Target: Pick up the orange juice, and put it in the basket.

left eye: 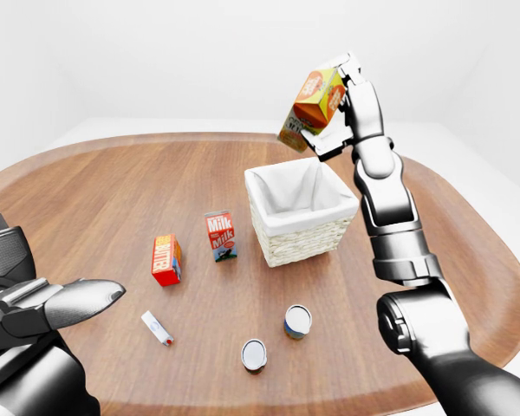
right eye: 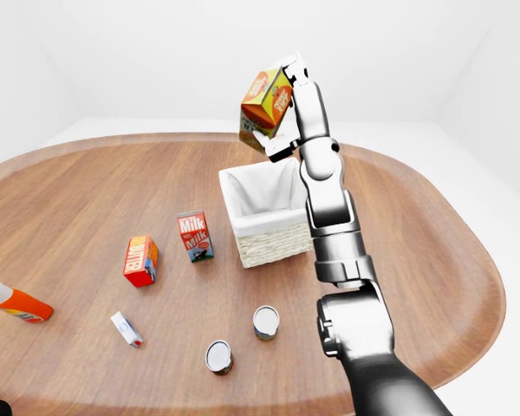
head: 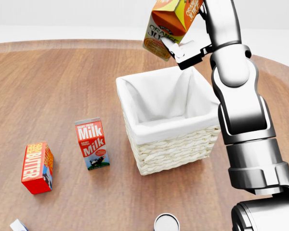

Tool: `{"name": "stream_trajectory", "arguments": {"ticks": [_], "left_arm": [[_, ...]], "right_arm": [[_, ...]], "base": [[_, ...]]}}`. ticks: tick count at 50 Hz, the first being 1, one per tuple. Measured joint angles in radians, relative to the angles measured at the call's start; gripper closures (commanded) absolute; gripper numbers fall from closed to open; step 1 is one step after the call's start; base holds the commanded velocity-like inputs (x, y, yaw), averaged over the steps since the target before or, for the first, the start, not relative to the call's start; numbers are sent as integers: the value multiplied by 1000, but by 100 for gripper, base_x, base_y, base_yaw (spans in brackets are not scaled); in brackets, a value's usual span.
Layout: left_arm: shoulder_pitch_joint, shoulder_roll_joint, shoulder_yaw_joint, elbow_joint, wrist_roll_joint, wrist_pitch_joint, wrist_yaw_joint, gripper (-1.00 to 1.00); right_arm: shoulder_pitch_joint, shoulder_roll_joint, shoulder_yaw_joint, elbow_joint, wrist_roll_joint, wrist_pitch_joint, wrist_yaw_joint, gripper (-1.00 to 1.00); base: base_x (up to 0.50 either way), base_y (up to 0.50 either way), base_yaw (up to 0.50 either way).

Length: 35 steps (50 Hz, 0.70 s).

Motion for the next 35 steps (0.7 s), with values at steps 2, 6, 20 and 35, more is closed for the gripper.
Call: {"name": "stream_trajectory", "arguments": {"ticks": [2,6,20,35], "left_arm": [[0,0,0,0,0,0,0,-100],[0,0,0,0,0,0,0,-100],[0,0,0,0,0,0,0,-100],[0,0,0,0,0,0,0,-100]], "right_arm": [[0,0,0,5,1,0,-1,100],[-1,1,0,17,4,0,-4,100],[-10,0,0,59,7,0,-13,100],[-6,-4,6,113,-15,0,-16,100]], "base": [[0,0,0],[0,0,0],[0,0,0],[0,0,0]]}}
